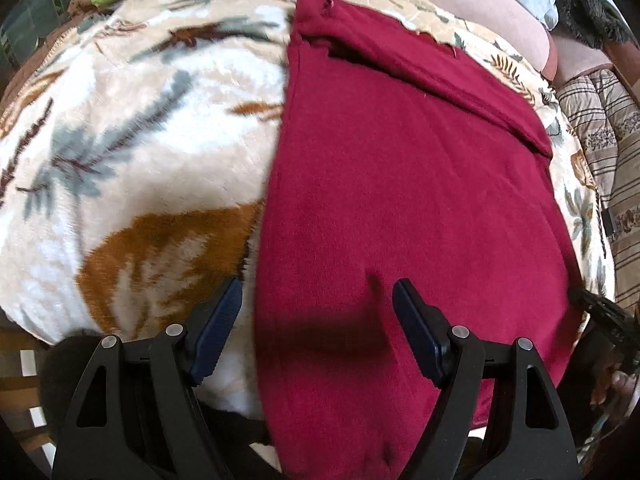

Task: Fold small clothes
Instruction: 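Grasp the sweater hem with both tools and lift it toward the collar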

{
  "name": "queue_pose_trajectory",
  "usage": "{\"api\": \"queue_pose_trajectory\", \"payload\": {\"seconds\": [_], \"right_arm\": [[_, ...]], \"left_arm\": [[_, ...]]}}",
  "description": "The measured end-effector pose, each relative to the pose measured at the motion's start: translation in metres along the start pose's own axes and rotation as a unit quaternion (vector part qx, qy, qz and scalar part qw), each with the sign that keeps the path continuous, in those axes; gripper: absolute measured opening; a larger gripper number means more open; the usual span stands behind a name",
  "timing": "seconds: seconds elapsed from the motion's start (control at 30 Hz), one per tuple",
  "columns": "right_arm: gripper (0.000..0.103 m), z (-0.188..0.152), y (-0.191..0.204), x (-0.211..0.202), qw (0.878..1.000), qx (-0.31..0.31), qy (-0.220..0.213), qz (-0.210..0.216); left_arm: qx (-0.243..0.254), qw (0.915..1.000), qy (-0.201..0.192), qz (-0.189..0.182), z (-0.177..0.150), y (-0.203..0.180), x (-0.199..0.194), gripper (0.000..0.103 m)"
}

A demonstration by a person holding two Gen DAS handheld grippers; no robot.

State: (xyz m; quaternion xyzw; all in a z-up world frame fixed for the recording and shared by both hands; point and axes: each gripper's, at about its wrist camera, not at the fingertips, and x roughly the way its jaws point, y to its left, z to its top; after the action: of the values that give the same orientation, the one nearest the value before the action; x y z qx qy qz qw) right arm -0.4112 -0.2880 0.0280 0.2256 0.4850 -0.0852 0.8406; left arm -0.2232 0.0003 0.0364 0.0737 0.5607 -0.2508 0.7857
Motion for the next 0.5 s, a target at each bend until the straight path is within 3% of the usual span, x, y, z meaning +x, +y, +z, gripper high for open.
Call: {"api": "queue_pose_trajectory", "payload": {"seconds": [0.13, 0.37, 0.5], "right_arm": [[0.009, 0.006, 0.003, -0.003, 1.0, -0.005, 0.007, -0.002], [0.01, 0.01, 0.006, -0.003, 1.0, 0.002, 0.013, 0.0], [0.019, 0.012, 0.004, -0.008, 1.0, 0.025, 0.009, 0.011]], "left_arm": [[0.02, 0.9992, -0.023, 0.025, 0.003, 0.011, -0.044, 0.078], [0.029, 0.9914, -0.054, 0.115, -0.022, 0.063, -0.144, 0.078], [0.016, 0.99, -0.055, 0.129, -0.04, 0.078, -0.164, 0.078]]}}
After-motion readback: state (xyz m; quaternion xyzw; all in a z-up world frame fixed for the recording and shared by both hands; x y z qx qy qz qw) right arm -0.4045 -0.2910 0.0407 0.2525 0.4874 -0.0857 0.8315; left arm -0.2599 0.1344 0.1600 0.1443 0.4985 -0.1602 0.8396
